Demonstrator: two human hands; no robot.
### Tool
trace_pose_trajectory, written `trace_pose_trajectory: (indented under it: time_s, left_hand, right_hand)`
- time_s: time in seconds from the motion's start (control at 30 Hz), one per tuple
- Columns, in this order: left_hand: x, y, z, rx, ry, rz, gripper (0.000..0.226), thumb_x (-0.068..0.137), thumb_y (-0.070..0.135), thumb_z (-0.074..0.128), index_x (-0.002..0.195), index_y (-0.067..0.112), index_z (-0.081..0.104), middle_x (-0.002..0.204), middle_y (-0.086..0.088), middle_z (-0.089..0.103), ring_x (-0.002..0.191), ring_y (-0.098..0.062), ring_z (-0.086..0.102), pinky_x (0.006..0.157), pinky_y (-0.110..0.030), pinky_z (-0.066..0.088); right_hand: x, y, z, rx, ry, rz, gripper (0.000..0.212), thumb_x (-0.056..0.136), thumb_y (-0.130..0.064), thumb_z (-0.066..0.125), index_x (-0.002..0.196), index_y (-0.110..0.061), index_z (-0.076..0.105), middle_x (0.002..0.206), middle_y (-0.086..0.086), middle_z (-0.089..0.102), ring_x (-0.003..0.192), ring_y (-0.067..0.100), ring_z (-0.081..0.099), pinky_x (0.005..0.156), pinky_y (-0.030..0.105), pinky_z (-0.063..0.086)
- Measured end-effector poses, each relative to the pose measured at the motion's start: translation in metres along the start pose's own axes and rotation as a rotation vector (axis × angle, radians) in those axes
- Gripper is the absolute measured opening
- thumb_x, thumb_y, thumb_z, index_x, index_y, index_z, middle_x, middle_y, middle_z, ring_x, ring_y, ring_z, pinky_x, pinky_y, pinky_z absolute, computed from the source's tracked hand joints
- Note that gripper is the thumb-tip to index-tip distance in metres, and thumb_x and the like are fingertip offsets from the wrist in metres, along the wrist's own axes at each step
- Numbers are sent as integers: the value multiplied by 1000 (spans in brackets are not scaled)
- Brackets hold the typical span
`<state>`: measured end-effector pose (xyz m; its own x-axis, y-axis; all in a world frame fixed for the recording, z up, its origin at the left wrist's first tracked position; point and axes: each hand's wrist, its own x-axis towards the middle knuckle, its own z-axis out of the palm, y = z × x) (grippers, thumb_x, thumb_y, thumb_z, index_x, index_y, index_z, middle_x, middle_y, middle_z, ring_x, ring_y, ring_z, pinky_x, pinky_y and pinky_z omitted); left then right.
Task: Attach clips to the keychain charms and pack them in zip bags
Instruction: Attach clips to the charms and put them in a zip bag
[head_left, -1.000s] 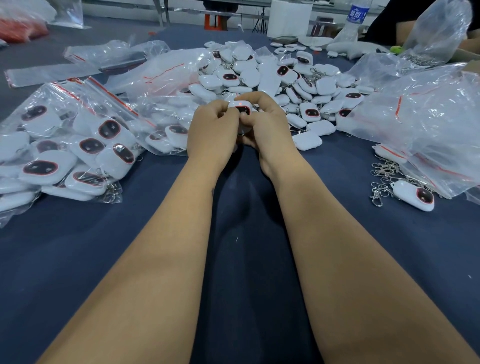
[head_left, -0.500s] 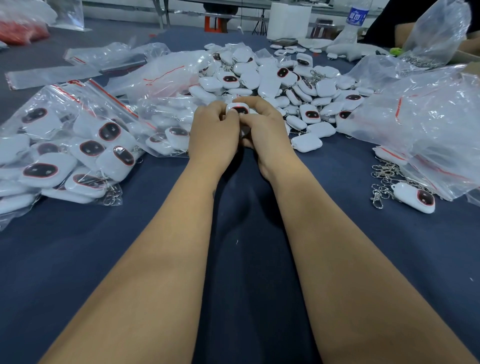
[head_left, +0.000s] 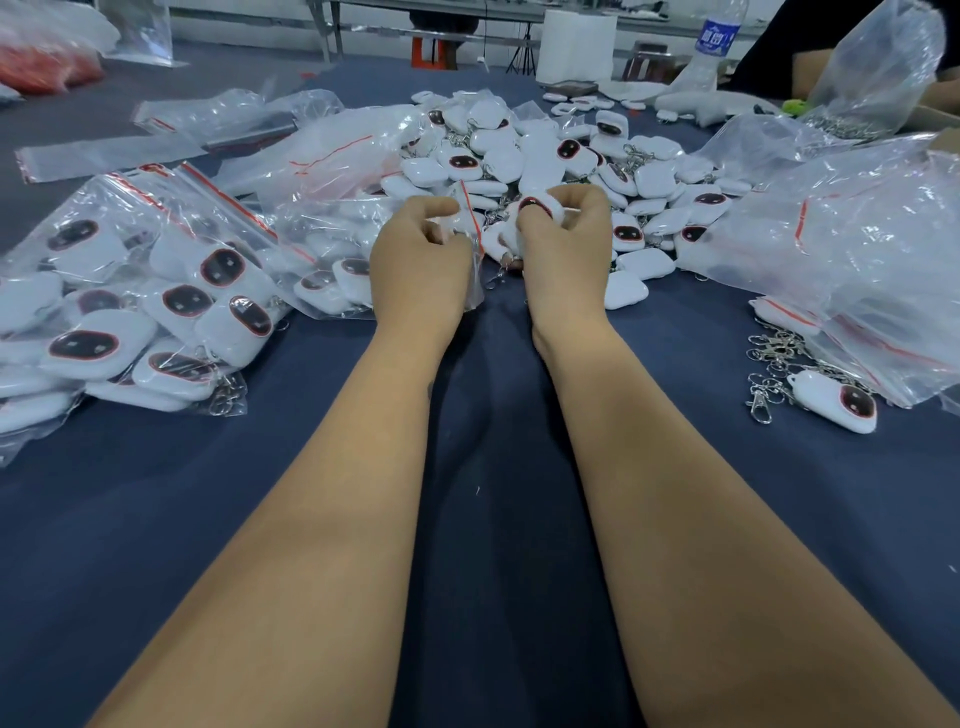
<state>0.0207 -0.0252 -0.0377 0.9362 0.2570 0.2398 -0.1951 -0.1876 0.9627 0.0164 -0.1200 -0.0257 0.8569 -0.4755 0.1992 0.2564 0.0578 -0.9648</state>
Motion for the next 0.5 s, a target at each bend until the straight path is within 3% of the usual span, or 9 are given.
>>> trace_pose_trajectory:
  time_s: [0.07, 0.17, 0.2, 0.27, 0.33, 0.43, 0.5]
  left_hand:
    - [-1, 0, 1, 4, 15, -7, 41, 84, 6, 57, 119, 27, 51, 75, 12, 49, 67, -10, 52, 67, -30, 48]
    - [0, 1, 0, 31, 36, -42, 49, 84, 8, 59, 131, 19, 49, 79, 13, 53, 74, -9, 56, 72, -28, 49]
    - [0, 2, -1, 35, 32, -46, 42, 84, 8, 58, 125, 18, 56, 79, 13, 56, 74, -11, 57, 74, -30, 50]
    - [-1, 3, -2, 28, 16, -15, 25, 84, 7, 54, 97, 23, 67, 76, 6, 62, 69, -14, 55, 73, -35, 53]
    - [-3, 4, -3, 23, 21, 7, 24, 82, 7, 52, 84, 23, 71, 72, 3, 63, 65, -14, 51, 70, -38, 54]
    - [-2, 5, -3, -35, 57, 14, 22, 82, 9, 53, 86, 21, 71, 70, 5, 61, 67, -15, 51, 76, -40, 55]
    - [-2, 8, -2, -47, 80, 25, 25, 84, 10, 54, 96, 19, 74, 77, 10, 66, 71, -11, 57, 77, -31, 52]
  right_hand:
    - [1, -3, -2, 67, 51, -14, 22, 84, 0, 57, 85, -19, 47, 75, -5, 50, 50, -3, 47, 52, 18, 47]
    - [2, -8, -1, 161, 38, 28, 22, 84, 3, 58, 86, -17, 50, 80, -3, 52, 67, 9, 51, 77, 39, 56]
    - [1, -9, -1, 180, 10, 35, 21, 84, 3, 59, 86, -16, 51, 79, -3, 54, 69, 11, 52, 77, 40, 54]
    - [-1, -10, 0, 212, -64, 34, 20, 85, 3, 62, 87, -15, 53, 72, -6, 58, 63, 6, 54, 67, 25, 50]
    - [-3, -9, 0, 189, -136, 11, 20, 87, 0, 65, 86, -17, 54, 68, -9, 60, 57, 0, 54, 56, 13, 44]
    - [-4, -2, -1, -31, -197, -42, 20, 86, -5, 69, 85, -21, 57, 79, 2, 60, 67, 10, 56, 61, 19, 47]
    - [-5, 2, -1, -184, -190, -58, 18, 85, -10, 71, 85, -23, 57, 79, 5, 62, 68, 16, 58, 67, 30, 51]
